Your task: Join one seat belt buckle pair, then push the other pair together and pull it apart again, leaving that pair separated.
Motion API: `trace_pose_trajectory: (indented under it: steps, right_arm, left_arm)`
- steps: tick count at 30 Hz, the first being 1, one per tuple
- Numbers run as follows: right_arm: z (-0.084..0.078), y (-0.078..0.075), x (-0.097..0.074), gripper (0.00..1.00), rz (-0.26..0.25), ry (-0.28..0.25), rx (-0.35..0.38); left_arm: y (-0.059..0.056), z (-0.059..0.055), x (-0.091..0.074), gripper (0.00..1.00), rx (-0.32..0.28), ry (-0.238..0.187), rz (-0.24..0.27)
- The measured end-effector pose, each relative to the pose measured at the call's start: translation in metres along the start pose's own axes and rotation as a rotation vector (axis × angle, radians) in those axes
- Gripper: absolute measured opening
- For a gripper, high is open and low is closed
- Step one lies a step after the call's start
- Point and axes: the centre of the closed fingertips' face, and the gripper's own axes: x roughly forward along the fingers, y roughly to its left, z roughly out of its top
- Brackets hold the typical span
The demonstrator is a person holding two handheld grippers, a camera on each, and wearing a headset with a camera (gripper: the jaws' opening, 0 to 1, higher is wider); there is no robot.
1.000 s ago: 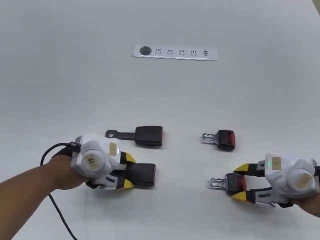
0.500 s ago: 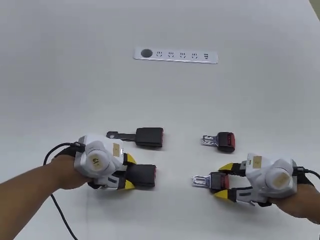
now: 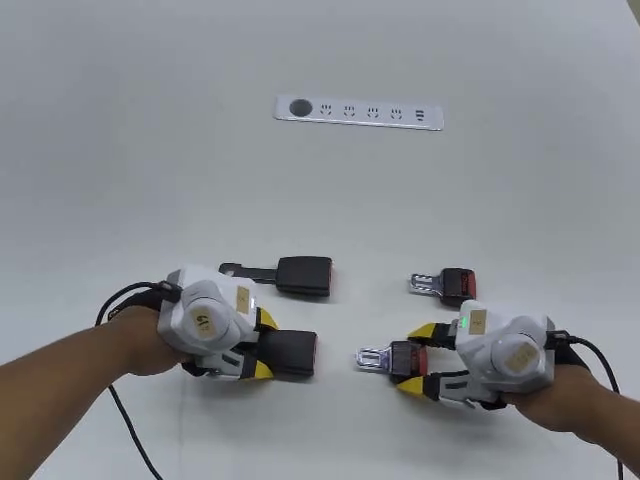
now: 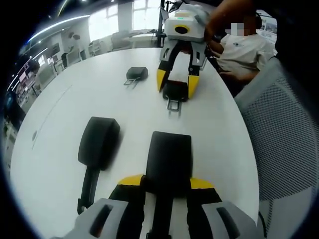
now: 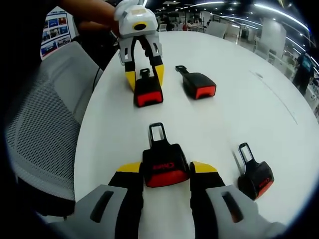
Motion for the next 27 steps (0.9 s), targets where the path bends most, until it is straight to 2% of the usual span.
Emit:
trace_pose_trajectory:
  steps: [5,12,24,27]
  right_arm:
    - [0.011,0.000,0.010,0.36,-0.004,-0.015,0.002]
    - [0.025,0.010,0.029,0.36,0.011,-0.032,-0.007]
    - [0.040,0.017,0.044,0.36,0.019,-0.056,-0.007]
    - [0.045,0.018,0.047,0.36,0.024,-0.067,0.006]
  left_arm:
    - [0.000,0.000,0.000,0.33,0.001,0.009,-0.002]
    - [0.000,0.000,0.000,0.33,0.008,0.019,-0.001]
    - [0.000,0.000,0.001,0.33,0.017,0.034,-0.006]
    - [0.001,0.000,0.001,0.33,0.002,0.027,-0.002]
